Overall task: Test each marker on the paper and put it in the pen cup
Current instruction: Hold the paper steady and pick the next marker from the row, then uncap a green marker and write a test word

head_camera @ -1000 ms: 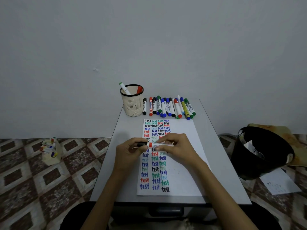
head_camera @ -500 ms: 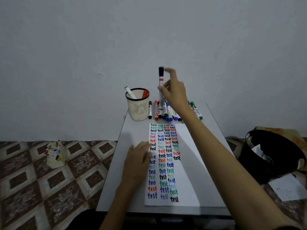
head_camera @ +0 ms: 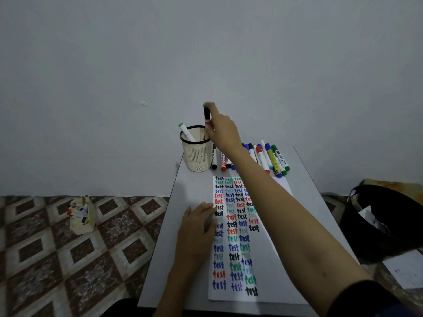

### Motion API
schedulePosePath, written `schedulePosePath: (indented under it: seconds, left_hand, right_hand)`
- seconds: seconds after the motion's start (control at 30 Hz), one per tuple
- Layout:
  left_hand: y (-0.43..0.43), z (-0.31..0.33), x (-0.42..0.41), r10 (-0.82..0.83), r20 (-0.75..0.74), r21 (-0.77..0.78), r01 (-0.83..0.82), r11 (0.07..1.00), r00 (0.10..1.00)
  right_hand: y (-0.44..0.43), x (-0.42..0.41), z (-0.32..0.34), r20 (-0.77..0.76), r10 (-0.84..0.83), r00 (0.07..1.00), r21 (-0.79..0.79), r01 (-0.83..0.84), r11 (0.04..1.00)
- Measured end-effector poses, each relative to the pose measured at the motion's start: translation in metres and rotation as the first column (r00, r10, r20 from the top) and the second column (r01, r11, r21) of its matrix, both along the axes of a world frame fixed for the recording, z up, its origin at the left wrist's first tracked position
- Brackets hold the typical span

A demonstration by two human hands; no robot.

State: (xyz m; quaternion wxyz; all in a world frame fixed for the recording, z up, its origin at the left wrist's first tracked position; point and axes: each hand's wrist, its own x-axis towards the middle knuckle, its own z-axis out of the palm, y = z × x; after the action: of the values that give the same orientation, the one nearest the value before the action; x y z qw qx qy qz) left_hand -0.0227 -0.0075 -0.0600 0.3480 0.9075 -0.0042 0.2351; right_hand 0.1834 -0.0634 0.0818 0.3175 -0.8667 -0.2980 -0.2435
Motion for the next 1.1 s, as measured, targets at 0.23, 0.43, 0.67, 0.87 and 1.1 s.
schedulePosePath:
  seconds: [0.23, 0.43, 0.67, 0.87, 1.1]
  left_hand:
    - [0.000, 0.000, -0.001, -0.010, 0.008, -0.020, 0.010, 1.000, 1.000]
    - [0.000, 0.002, 0.000, 0.001, -0.017, -0.033, -0.002, 0.999, 1.000]
    - [0.000, 0.003, -0.001, 0.003, -0.041, -0.027, -0.004, 1.000, 0.999]
    - [-0.001, 0.006, -0.003, 0.006, -0.061, -0.027, -0.007, 1.000, 0.998]
    - [-0.003, 0.008, -0.003, 0.032, -0.063, -0.020, -0.033, 0.999, 0.997]
  right_hand:
    - [-0.037, 0.002, -0.022, 0.018, -0.068, 0.998, 0.022, 0.067, 0.998]
    - [-0.134, 0.018, -0.057, -0.283, -0.510, 0.812, -0.047, 0.519, 0.853]
    - [-0.198, 0.009, -0.084, -0.427, -0.502, 0.752, -0.246, 0.438, 0.865]
    - [-0.202, 0.001, -0.093, -0.394, -0.535, 0.747, -0.107, 0.541, 0.834]
    - [-0.190, -0.026, -0.088, -0.372, -0.512, 0.775, 0.494, 0.631, 0.598]
